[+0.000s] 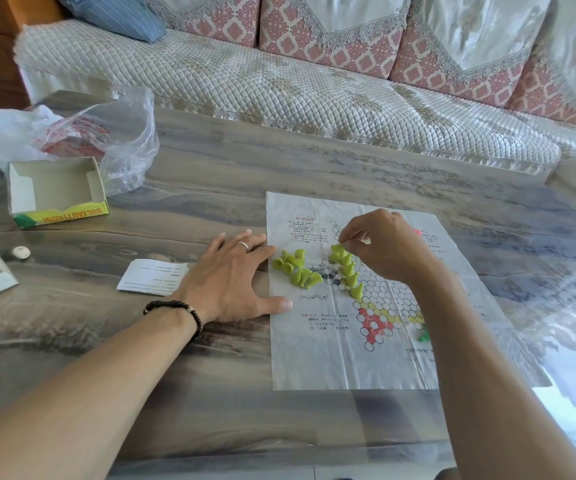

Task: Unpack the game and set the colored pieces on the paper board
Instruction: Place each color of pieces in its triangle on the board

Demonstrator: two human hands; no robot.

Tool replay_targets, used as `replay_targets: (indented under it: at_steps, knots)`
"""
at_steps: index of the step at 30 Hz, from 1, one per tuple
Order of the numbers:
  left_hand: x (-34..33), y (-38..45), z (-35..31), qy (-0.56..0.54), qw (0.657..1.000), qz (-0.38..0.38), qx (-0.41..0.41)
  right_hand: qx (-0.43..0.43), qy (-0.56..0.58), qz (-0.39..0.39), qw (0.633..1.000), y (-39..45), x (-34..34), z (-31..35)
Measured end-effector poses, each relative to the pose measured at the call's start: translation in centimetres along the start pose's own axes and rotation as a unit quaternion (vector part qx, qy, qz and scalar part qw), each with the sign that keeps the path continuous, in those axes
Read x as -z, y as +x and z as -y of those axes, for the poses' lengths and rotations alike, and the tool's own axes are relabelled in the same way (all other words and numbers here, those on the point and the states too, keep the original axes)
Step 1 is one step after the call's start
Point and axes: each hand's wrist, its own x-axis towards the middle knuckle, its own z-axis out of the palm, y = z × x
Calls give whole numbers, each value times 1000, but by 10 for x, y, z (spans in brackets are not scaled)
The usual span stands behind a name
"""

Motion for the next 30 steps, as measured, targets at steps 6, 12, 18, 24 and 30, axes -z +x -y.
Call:
replay_targets:
  at_steps: [6, 12, 18, 24, 30]
  knots:
    - [1, -1, 0, -3, 1000, 3, 2, 6, -49, 35, 998, -1, -4, 1]
    - [1, -1, 0, -2, 1000, 2, 2, 2, -90, 61, 994, 2, -11, 2]
    - [0, 0, 0, -2, 1000, -2, -1, 2, -83, 65, 994, 4, -13, 2]
    - [0, 0, 0, -1, 1000, 0, -1, 32, -23, 28, 999, -1, -9, 10]
    - [1, -1, 0, -4, 1000, -4, 0, 48, -62, 73, 994, -11, -23, 28]
